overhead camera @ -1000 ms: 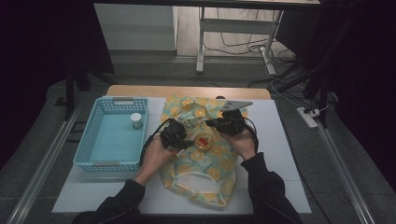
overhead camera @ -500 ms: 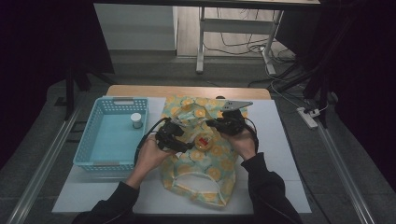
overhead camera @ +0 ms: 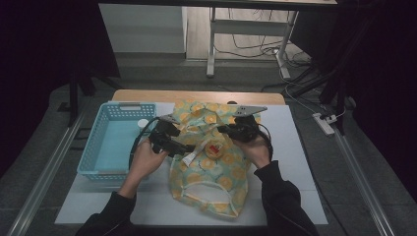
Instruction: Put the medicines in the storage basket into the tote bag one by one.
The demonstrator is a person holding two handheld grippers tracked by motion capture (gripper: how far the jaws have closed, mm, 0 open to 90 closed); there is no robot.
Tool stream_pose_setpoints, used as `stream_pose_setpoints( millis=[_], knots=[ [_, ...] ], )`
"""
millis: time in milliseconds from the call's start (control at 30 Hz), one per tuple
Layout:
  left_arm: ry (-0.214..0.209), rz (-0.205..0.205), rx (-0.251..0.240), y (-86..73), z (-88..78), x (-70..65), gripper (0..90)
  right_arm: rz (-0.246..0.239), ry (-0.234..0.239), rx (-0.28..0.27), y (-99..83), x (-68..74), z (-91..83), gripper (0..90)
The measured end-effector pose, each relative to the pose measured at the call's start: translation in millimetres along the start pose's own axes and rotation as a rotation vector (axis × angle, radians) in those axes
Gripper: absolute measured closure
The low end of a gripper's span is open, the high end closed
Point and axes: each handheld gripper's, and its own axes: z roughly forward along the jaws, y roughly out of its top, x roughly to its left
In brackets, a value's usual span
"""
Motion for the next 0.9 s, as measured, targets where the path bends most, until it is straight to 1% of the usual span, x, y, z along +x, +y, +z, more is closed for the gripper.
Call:
stream_pose_setpoints(
  millis=[100,133,167,300,467,567,700,833,900],
  knots=[
    [-0.014,-0.005,-0.009,-2.5,-5.9,4.8,3.8,-0.001,0.0,-0.001,0.6,0.2,-0.6,89.3],
    [-0.015,-0.001,-0.013,-3.6,-7.7,6.5,3.6,-0.001,-0.002,-0.002,0.8,0.3,-0.9,89.3],
    [-0.013,0.004,-0.014,-4.7,-9.6,8.4,3.2,-0.001,-0.002,-0.002,1.0,0.3,-1.4,89.3],
    [0.007,-0.004,-0.013,-8.5,-16.2,15.0,2.4,0.0,-0.003,-0.006,1.4,0.0,-2.1,89.2],
    [0.044,-0.019,-0.025,-12.5,-26.3,22.4,2.2,-0.001,-0.002,-0.004,1.2,0.1,-1.6,89.3],
    [0.055,-0.015,-0.025,-16.5,-32.8,27.5,2.1,-0.001,-0.003,-0.001,1.1,0.0,-1.4,89.2],
    [0.089,-0.021,-0.039,-23.5,-42.9,35.4,0.2,-0.001,-0.003,-0.001,0.9,0.0,-0.9,89.3],
    [0.113,-0.038,-0.049,-29.4,-53.1,45.1,0.0,-0.001,-0.001,0.0,0.5,0.0,-0.1,89.3],
    [0.131,-0.05,-0.055,-32.3,-58.2,50.4,0.0,-0.001,-0.002,0.0,0.3,-0.2,0.0,89.3]
  ],
)
